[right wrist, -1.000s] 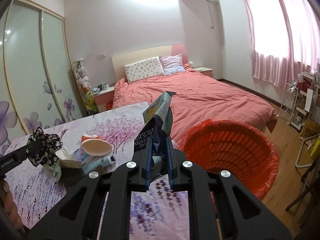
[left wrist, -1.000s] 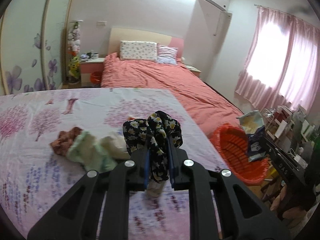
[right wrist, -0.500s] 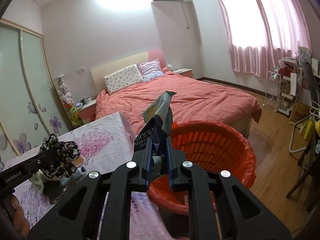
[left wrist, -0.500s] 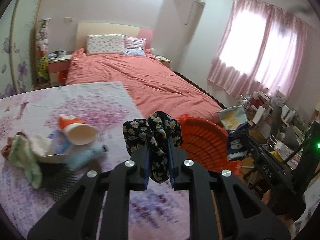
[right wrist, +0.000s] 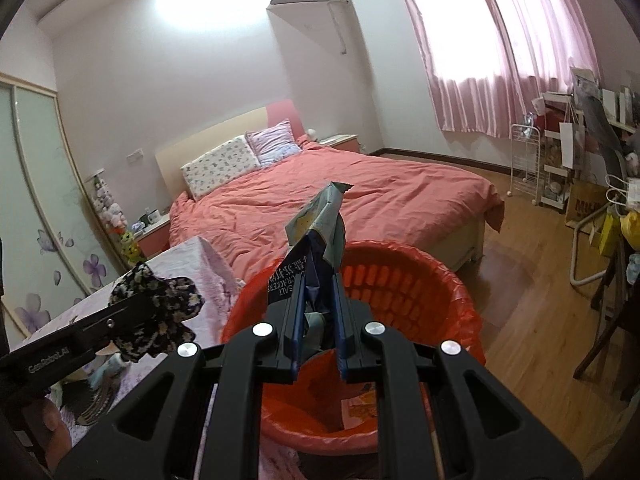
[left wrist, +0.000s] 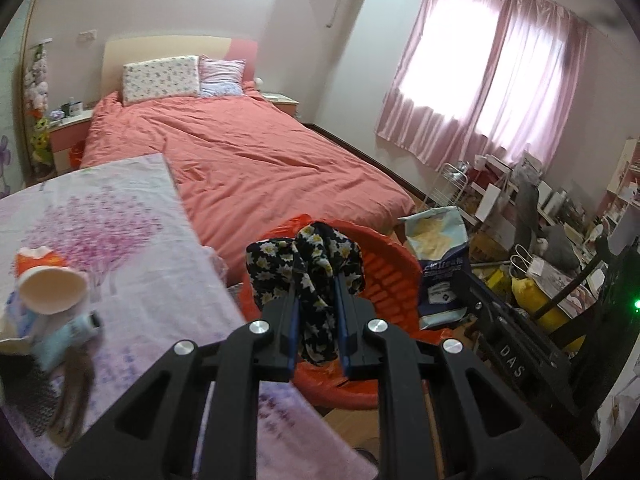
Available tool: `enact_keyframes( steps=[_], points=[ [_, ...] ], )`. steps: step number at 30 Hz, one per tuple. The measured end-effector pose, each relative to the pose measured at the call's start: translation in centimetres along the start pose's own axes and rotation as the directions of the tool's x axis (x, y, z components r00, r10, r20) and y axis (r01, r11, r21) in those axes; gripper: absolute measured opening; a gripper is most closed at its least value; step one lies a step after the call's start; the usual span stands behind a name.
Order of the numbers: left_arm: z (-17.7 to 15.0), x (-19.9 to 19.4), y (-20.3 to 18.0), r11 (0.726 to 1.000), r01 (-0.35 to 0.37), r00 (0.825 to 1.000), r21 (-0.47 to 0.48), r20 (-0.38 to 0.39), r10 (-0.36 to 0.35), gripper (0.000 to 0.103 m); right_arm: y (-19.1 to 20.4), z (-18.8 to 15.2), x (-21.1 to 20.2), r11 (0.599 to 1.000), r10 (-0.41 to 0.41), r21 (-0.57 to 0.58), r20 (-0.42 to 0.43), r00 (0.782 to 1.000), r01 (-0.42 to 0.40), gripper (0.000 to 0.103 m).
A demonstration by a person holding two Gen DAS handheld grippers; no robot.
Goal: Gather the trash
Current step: 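Carry both items over the orange basket and open both grippers, then return both tools to the pile and lower the right gripper to the brown comb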
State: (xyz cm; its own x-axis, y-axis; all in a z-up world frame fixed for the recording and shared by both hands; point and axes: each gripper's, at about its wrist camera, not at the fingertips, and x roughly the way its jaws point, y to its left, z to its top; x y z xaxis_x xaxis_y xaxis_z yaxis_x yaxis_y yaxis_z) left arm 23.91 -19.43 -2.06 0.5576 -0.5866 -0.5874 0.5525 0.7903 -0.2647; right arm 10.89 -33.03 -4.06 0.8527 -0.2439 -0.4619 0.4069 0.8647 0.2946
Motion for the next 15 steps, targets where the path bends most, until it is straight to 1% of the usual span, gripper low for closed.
enact_keyframes(
  steps=[3, 4, 5, 6, 7, 8, 10, 11, 14, 15],
  points=[
    [0.5, 2.2, -0.8, 1.0, 0.011, 1.0, 0.006, -0.018, -0.011, 0.017, -0.9, 0.1, 0.7, 1.0, -0.011, 0.016, -0.01, 1.0, 0.011, 0.013],
    [0.5, 2.6, -0.9, 1.0, 0.013, 1.0, 0.003, -0.023, -0.013, 0.018, -1.2, 0.2, 0.9, 1.0, -0.012, 0.02, -0.014, 1.0, 0.013, 0.013],
    [0.5, 3.5, -1.1, 1.0, 0.011, 0.999, -0.001, -0.034, -0.011, 0.025, -1.5, 0.2, 1.4, 1.0, -0.015, 0.024, -0.022, 1.0, 0.015, 0.013],
    [0.5, 4.1, -1.1, 1.0, 0.009, 0.999, -0.003, -0.041, -0.009, 0.028, -1.7, 0.3, 1.6, 1.0, -0.014, 0.026, -0.028, 0.999, 0.015, 0.014],
    [0.5, 4.6, -1.2, 1.0, 0.003, 0.999, -0.003, -0.047, -0.003, 0.034, -1.8, 0.3, 1.7, 1.0, -0.012, 0.028, -0.035, 0.999, 0.013, 0.014],
    [0.5, 5.0, -1.2, 1.0, 0.0, 0.999, -0.002, -0.054, 0.0, 0.038, -1.9, 0.3, 2.0, 0.999, -0.007, 0.035, -0.043, 0.999, 0.009, 0.016],
    [0.4, 5.9, -1.1, 1.0, -0.01, 0.997, 0.001, -0.071, 0.01, 0.043, -2.0, 0.1, 2.1, 0.999, -0.005, 0.045, -0.055, 0.998, 0.008, 0.022],
    [0.4, 6.3, -1.0, 1.0, -0.018, 0.997, 0.001, -0.078, 0.018, 0.044, -2.3, 0.0, 2.3, 0.999, -0.011, 0.05, -0.063, 0.998, 0.014, 0.027],
    [0.0, 6.5, -0.1, 0.999, -0.044, 0.995, -0.007, -0.09, 0.043, 0.048, -2.3, -0.5, 2.0, 0.998, -0.024, 0.051, -0.074, 0.997, 0.027, 0.029],
    [-0.2, 6.4, 0.3, 0.998, -0.063, 0.994, -0.003, -0.089, 0.062, 0.049, -2.1, -0.5, 2.0, 0.998, -0.029, 0.046, -0.076, 0.997, 0.033, 0.03]
  ],
)
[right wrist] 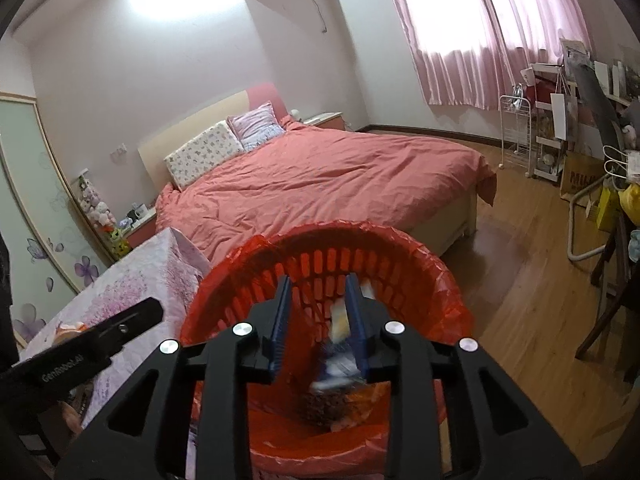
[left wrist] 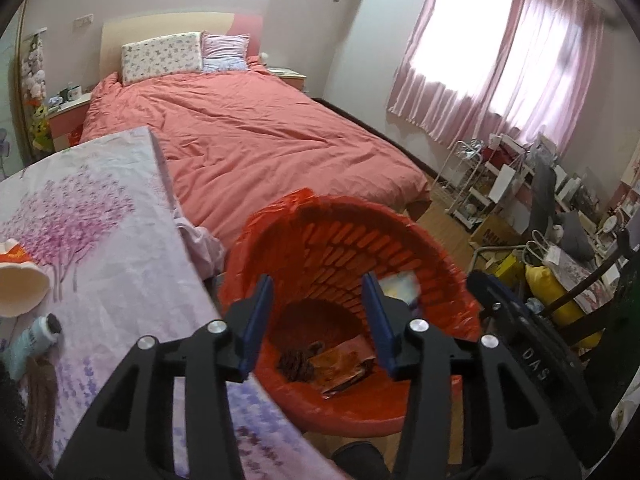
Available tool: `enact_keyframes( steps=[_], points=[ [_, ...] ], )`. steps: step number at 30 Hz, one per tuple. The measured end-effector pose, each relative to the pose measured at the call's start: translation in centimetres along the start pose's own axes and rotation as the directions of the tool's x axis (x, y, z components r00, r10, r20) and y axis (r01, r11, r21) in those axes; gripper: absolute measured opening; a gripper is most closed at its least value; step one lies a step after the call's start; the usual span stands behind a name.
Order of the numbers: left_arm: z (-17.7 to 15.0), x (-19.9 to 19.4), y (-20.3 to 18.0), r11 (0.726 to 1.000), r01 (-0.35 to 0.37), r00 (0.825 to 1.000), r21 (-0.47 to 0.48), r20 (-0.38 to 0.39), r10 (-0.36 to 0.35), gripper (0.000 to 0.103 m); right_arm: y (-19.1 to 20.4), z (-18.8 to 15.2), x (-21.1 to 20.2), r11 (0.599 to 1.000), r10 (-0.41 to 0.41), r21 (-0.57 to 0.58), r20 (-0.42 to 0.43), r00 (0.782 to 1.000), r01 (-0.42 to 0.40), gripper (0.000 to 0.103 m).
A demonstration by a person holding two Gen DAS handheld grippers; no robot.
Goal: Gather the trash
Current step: 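Return both tools to the pile and lower the right gripper to the brown comb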
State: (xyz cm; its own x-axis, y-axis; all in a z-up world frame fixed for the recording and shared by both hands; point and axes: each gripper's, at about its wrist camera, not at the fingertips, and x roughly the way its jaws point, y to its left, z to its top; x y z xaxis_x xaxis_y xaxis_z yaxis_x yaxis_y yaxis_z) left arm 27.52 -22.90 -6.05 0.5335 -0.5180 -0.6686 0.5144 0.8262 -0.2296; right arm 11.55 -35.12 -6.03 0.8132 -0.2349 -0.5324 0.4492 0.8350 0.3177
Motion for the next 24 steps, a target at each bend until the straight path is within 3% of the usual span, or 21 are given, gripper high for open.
enact_keyframes(
  steps=[2, 13, 24],
  points=[
    [-0.3, -0.3, 0.7, 1.0, -0.028, 1.0, -0.001, 0.002, 0.028, 0.053, 0.3, -0.3, -0.4, 1.0, -0.015, -0.013, 0.001, 1.0, 0.015, 0.041],
    [-2.2, -5.8, 5.3, 0.985, -0.17, 0.984, -0.015, 0.044, 0.17, 0.061, 3.0, -0.1, -1.5, 0.996, -0.005, -0.084, -0.008, 1.0, 0.005, 0.041],
    [-5.3, -13.2, 13.0, 0.95, -0.287, 0.953, -0.12, 0.066, 0.297, 0.061, 11.0, -3.2, -2.0, 0.971, 0.12, -0.192, -0.12, 0.985, -0.142, 0.041]
  ],
)
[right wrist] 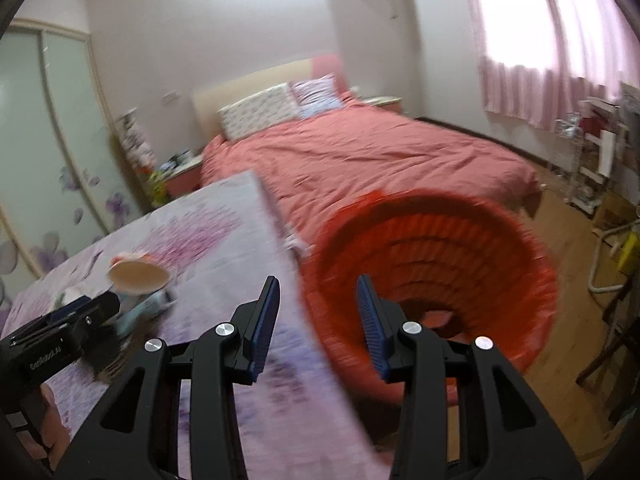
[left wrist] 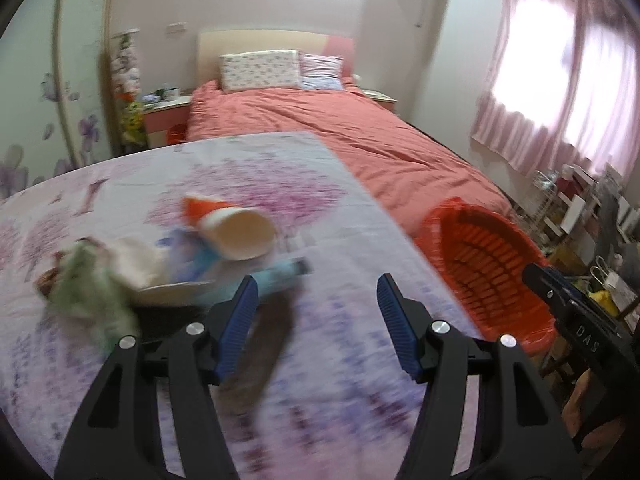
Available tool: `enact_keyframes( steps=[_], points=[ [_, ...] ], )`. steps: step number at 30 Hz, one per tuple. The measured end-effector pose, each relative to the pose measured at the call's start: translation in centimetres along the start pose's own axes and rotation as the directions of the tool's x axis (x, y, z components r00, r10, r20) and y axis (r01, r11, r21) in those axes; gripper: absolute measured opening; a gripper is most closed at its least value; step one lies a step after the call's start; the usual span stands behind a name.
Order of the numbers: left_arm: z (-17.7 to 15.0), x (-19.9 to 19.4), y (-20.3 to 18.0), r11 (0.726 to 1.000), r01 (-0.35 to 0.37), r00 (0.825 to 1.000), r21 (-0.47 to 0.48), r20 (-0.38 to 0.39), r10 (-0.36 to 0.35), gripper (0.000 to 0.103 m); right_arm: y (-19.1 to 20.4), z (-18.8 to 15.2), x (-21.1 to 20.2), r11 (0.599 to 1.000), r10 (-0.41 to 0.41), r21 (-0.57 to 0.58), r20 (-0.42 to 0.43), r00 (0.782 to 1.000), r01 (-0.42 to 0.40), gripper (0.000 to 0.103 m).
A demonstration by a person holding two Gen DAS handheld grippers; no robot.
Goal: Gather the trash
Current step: 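Return both tools to the pile and lower the right gripper to the brown comb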
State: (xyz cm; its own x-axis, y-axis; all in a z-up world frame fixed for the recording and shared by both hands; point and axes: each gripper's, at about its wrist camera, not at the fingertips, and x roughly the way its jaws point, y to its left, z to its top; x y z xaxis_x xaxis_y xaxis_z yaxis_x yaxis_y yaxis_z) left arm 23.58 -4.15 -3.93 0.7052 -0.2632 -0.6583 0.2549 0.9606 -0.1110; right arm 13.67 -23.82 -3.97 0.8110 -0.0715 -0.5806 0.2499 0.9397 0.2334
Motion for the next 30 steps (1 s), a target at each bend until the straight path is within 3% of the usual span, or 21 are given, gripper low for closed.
enact_keyframes(
  steps=[12, 17, 23, 24, 30],
  points=[
    [-2.8, -5.4, 11.9, 0.975, -0.185, 0.982, -0.12, 0.024, 0.189, 0.062, 9.6, -3.3, 2.4, 0.981, 0.146, -0.102, -0.162, 0.976, -0.164, 0.041],
    [-3.7, -6.1, 15.1, 0.962, -0.215, 0.976, -0.171, 0.002, 0.218, 0.062, 12.9, -5.0, 2.9, 0.967, 0.18, -0.136, -0.222, 0.958, -0.213, 0.041],
    [-4.8, -6.9, 16.8, 0.954, -0.221, 0.974, -0.201, -0.007, 0.224, 0.062, 16.4, -6.6, 4.1, 0.958, 0.186, -0.16, -0.292, 0.938, -0.24, 0.041],
    [-5.0, -6.9, 17.0, 0.954, -0.222, 0.974, -0.203, -0.008, 0.225, 0.062, 16.8, -6.9, 4.1, 0.956, 0.18, -0.173, -0.299, 0.937, -0.239, 0.046],
    [-5.4, -6.5, 17.5, 0.95, -0.218, 0.976, -0.224, -0.024, 0.218, 0.062, 17.0, -7.2, 4.6, 0.958, 0.089, -0.237, -0.285, 0.954, -0.16, 0.049]
  ],
)
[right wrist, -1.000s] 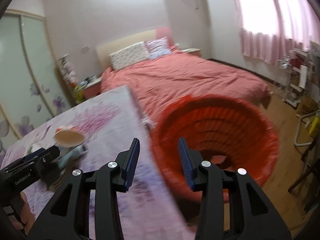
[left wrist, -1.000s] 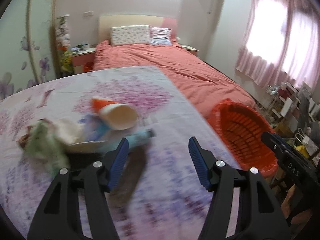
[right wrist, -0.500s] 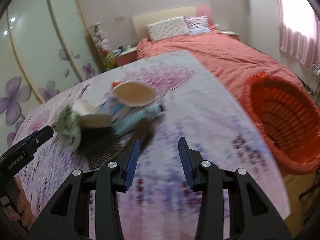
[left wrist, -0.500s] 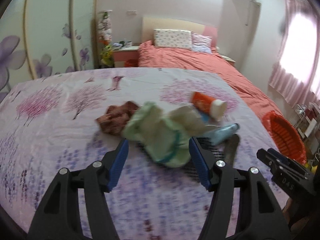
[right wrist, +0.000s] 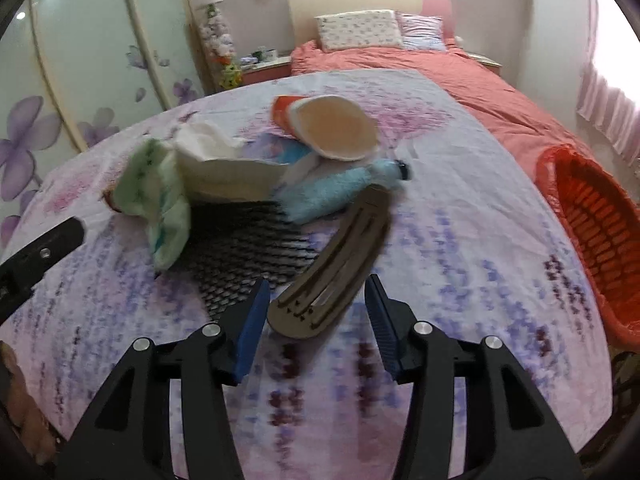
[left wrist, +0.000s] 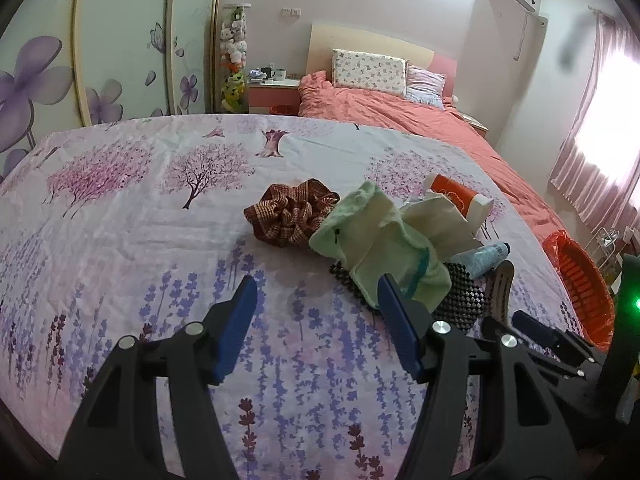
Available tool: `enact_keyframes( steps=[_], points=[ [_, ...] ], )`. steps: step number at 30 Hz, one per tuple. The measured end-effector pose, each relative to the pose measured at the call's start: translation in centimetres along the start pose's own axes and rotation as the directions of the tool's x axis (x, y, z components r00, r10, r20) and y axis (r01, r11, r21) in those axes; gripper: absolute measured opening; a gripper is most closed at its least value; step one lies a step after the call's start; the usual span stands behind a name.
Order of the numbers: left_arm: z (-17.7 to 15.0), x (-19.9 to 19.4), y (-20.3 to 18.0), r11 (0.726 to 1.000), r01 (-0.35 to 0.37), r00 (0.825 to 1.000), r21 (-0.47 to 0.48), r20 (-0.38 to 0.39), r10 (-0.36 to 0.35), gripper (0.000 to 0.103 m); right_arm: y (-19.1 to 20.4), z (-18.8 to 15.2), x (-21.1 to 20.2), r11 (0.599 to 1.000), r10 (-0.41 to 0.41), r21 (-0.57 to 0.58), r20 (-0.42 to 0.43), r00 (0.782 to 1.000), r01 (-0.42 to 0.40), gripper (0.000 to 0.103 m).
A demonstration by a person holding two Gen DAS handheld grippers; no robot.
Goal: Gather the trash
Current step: 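Return both tools to the pile and lower the right gripper to the brown comb, then grasp the brown comb with the right gripper and lift it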
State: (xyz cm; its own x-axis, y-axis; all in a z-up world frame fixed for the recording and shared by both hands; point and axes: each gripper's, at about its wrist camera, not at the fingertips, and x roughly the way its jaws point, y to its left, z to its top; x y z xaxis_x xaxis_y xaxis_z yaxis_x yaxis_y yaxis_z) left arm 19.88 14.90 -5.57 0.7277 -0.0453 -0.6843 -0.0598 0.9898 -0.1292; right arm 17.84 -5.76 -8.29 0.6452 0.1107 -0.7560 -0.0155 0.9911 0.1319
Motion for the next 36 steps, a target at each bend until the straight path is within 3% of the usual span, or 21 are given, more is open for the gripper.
enact_keyframes(
  steps=[8, 12, 17, 19, 22, 26, 31, 36],
  points=[
    [-0.2, 0.6, -0.9, 1.0, 0.011, 1.0, 0.008, -0.016, -0.011, 0.062, -4.2, 1.4, -0.5, 0.994, -0.05, 0.095, 0.022, 0.998, 0.048, 0.049],
    [-0.4, 0.8, -1.2, 1.0, 0.016, 1.0, 0.006, -0.023, -0.016, 0.062, -3.9, 1.8, 0.1, 0.993, 0.01, 0.117, 0.016, 1.0, -0.012, 0.049],
    [-0.5, 0.7, -1.2, 1.0, 0.012, 1.0, 0.002, -0.026, -0.012, 0.062, -2.7, 2.3, 1.7, 0.996, 0.011, 0.09, -0.009, 1.0, -0.01, 0.049],
    [-0.5, 0.7, -1.1, 1.0, 0.011, 1.0, -0.001, -0.025, -0.011, 0.062, -2.3, 2.1, 2.1, 0.997, 0.001, 0.079, -0.013, 1.0, 0.0, 0.045],
    [-0.4, 0.8, -0.8, 1.0, 0.016, 1.0, -0.011, -0.025, -0.016, 0.062, -2.0, 2.1, 2.2, 0.998, -0.034, 0.049, -0.002, 0.999, 0.034, 0.03],
    [-0.3, 1.1, -0.7, 0.999, 0.034, 0.999, -0.031, -0.027, -0.035, 0.062, -2.3, 2.1, 2.0, 0.996, -0.078, 0.037, 0.005, 0.997, 0.077, 0.03],
    [-0.2, 1.6, -1.7, 0.997, 0.064, 0.997, -0.041, -0.035, -0.065, 0.064, -4.9, 2.7, 1.9, 0.983, -0.145, 0.11, 0.003, 0.989, 0.144, 0.024],
    [0.0, 2.3, -3.8, 0.997, 0.079, 0.996, -0.025, -0.039, -0.08, 0.064, -5.4, 2.8, 2.1, 0.983, -0.149, 0.107, -0.002, 0.989, 0.148, 0.024]
  ],
)
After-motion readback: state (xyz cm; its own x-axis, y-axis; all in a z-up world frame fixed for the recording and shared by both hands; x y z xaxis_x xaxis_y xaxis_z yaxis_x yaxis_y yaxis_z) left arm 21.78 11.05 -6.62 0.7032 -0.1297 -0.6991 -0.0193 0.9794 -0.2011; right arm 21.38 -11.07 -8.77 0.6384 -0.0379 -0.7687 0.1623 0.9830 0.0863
